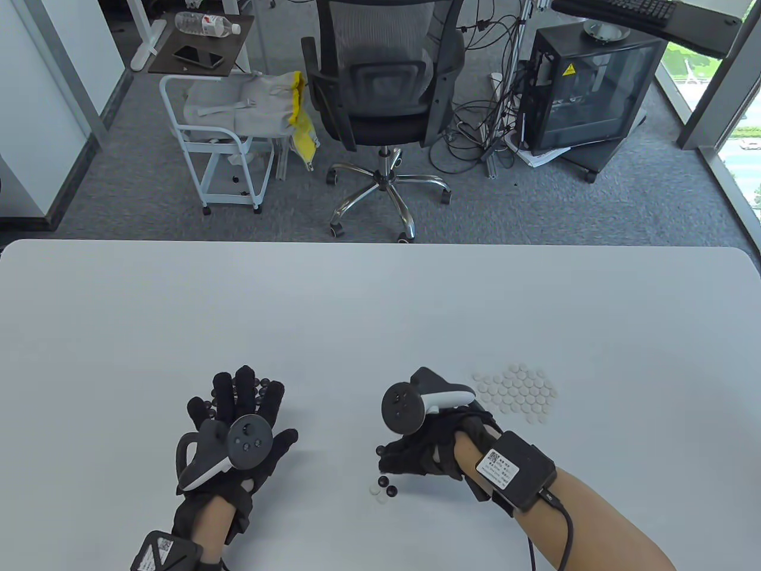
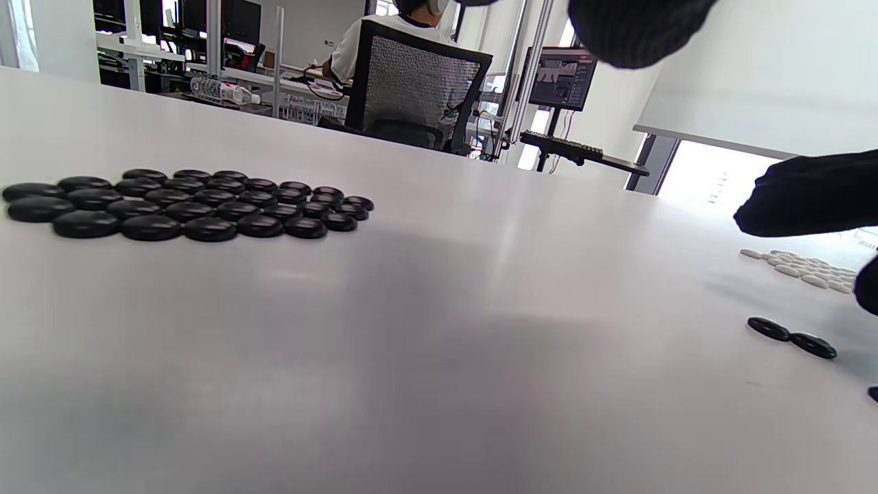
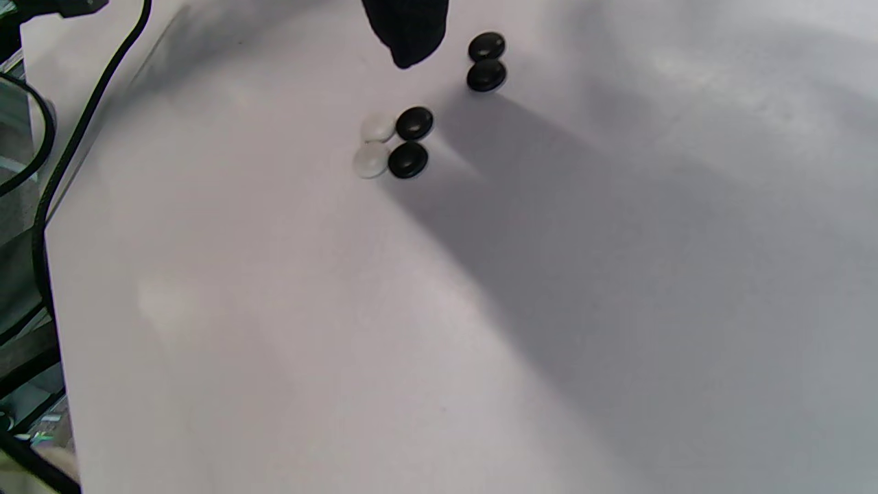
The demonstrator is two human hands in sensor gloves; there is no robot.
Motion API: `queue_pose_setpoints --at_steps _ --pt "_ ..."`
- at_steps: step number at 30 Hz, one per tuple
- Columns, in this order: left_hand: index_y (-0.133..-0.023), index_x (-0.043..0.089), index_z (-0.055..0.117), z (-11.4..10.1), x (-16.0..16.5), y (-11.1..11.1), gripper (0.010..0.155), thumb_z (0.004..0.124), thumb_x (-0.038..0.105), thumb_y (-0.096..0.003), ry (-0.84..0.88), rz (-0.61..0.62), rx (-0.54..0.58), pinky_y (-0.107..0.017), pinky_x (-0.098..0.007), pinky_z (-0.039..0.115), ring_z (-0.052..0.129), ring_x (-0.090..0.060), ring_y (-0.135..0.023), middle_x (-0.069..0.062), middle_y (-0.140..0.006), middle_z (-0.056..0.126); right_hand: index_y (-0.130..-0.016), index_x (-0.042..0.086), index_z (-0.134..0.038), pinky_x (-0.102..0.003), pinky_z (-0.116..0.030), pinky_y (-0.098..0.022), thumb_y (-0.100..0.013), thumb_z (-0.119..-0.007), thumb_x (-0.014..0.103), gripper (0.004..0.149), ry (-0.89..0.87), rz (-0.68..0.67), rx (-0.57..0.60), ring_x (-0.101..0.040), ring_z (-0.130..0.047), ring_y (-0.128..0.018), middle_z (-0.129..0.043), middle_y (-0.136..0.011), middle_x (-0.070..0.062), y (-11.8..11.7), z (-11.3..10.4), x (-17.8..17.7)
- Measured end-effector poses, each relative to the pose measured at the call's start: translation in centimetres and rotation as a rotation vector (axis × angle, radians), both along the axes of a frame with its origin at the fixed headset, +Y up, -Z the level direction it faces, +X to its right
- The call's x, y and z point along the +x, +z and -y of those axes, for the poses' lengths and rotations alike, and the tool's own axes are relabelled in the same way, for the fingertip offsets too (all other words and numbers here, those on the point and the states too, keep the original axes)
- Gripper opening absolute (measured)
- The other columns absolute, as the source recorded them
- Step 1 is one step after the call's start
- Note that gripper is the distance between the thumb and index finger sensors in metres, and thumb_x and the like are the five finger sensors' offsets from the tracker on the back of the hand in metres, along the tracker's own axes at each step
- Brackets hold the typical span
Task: Go stone sorting task
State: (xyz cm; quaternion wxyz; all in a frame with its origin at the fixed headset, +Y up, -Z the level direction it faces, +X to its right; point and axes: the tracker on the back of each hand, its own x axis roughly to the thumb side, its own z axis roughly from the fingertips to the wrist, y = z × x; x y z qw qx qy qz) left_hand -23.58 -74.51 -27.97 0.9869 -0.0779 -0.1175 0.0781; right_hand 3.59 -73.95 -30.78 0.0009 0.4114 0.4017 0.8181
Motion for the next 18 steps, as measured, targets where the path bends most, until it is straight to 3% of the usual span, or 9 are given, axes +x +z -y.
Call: queue_pose_setpoints --at_steps 5,11,14,18 --pt "-0.122 0.018 0.022 0.0 0.1 0.0 0.08 0.056 0.056 -0.0601 -0.007 0.002 -0.001 -0.049 -0.082 -0.002 -0.017 -0.055 -0.096 -0.028 -0.115 -0.012 -0.117 0.01 -0.054 -0.091 -0.011 -0.055 -0.059 -0.05 0.048 0.069 0.026 -0.072 -0.004 -0.069 0.006 -0.089 -0.002 -0.111 -0.042 1.7 1.4 -1.6" --pt "-0.122 0.018 0.022 0.0 -0.1 0.0 0.08 0.056 0.056 -0.0601 0.001 -0.001 0.0 -0.049 -0.082 -0.002 -0.017 -0.055 -0.096 -0.028 -0.115 -0.012 -0.117 0.01 -0.05 -0.091 -0.009 -0.055 -0.059 -0.05 0.05 0.071 0.043 -0.079 -0.026 -0.068 0.009 -0.089 0.0 -0.11 -0.042 1.2 2.8 -2.7" --pt "-0.122 0.018 0.022 0.0 0.0 0.0 0.08 0.056 0.056 -0.0601 -0.002 0.0 -0.004 -0.049 -0.082 -0.003 -0.017 -0.055 -0.096 -0.028 -0.115 -0.012 -0.118 0.009 -0.049 -0.091 -0.01 -0.055 -0.059 -0.049 0.05 0.072 0.047 -0.056 0.033 -0.068 0.008 -0.089 0.0 -0.11 -0.043 0.0 2.7 -3.7" --pt "-0.122 0.018 0.022 0.0 0.1 0.1 0.08 0.056 0.056 -0.0601 -0.01 0.002 -0.002 -0.05 -0.082 -0.002 -0.017 -0.055 -0.096 -0.028 -0.115 -0.012 -0.117 0.007 -0.051 -0.091 -0.01 -0.055 -0.059 -0.049 0.05 0.073 0.001 0.098 0.063 -0.068 0.008 -0.089 -0.002 -0.111 -0.043 -3.8 2.9 -4.5"
